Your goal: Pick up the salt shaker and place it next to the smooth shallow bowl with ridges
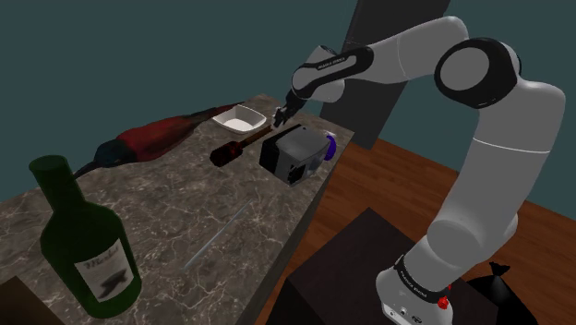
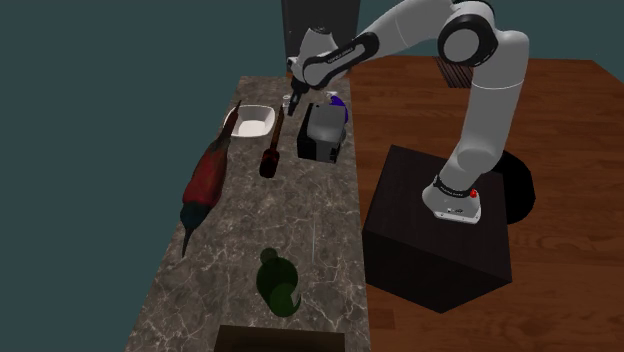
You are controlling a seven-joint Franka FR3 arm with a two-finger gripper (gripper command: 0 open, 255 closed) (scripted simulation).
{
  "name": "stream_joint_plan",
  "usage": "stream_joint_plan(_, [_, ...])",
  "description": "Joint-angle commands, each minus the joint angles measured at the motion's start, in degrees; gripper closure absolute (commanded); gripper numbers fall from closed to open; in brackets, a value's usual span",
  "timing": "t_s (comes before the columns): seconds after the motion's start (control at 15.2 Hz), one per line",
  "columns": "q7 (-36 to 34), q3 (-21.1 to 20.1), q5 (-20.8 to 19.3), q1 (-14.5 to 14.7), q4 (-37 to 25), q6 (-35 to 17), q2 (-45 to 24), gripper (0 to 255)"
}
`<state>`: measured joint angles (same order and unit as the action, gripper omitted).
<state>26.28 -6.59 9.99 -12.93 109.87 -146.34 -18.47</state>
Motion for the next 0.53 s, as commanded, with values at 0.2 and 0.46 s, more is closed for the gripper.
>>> stream_joint_plan(0.2, [0.6,-0.2,0.3,0.0,1.0,-3.3,-2.3,255])
stream_joint_plan(0.46, [0.9,-0.3,0.5,0.0,1.4,-4.8,-3.4,255])
